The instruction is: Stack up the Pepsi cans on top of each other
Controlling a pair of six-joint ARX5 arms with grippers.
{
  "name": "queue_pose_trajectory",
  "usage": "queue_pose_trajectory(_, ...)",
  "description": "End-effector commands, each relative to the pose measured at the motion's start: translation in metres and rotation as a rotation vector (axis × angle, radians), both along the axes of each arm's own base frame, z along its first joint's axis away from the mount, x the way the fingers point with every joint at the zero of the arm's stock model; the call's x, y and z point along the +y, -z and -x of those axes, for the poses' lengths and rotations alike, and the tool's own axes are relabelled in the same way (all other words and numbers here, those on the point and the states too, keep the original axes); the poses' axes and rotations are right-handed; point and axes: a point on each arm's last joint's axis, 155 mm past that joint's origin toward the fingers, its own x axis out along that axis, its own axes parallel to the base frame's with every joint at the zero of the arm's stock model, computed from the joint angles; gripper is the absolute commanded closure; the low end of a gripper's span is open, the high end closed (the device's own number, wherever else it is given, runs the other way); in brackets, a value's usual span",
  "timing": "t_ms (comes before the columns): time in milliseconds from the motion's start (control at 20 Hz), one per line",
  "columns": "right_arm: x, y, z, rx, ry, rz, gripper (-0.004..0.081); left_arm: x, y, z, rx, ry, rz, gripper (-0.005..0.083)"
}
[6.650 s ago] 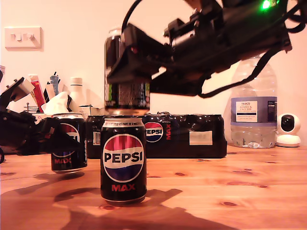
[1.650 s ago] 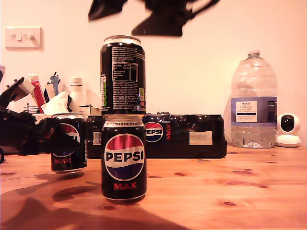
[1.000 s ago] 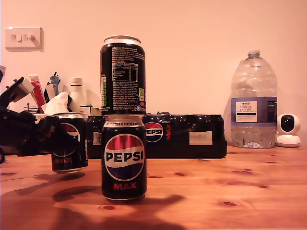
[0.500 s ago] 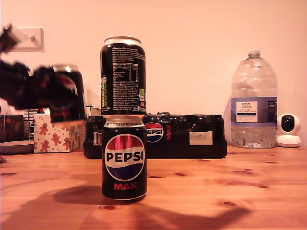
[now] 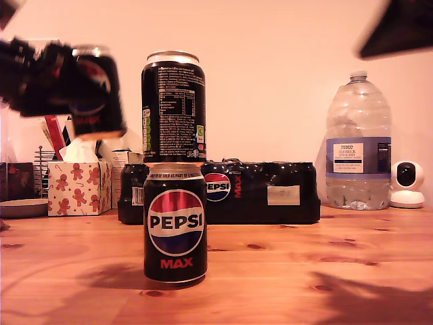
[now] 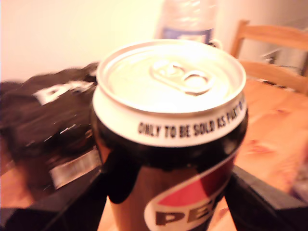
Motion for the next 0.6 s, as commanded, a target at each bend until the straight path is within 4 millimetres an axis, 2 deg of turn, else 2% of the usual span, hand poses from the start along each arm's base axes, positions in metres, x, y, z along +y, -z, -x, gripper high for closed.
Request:
queue_pose_trajectory(0,-0.015,-0.003,0.001,-0.019,0.047,-0.041,0.0783,-0.005,-0.027,0.007,-0.077,0.019,0.016,0.0356)
queue_pose_trajectory(100,-0.031,-0.004,0.005,-0.035,0.099,-0.092,0.0783,-0.01,-0.032,0.013,-0.083,0.034,0.018,0.0356)
queue_pose_trajectory(200,-0.041,0.006,0.011,-0.016,0.133,-0.098,0.0783,-0.014,-0.038,0.018,-0.094,0.043,0.019,0.0356)
queue_pose_trajectory(400,-0.043,0.028,0.018,0.073,0.14,-0.119,0.0783,-0.021,-0.051,0.023,-0.111,0.054,0.023,0.0357)
queue_pose_trajectory(550,-0.042,0.03,0.019,0.081,0.137,-0.119,0.0783,-0.03,-0.06,0.027,-0.078,0.081,0.018,0.0357)
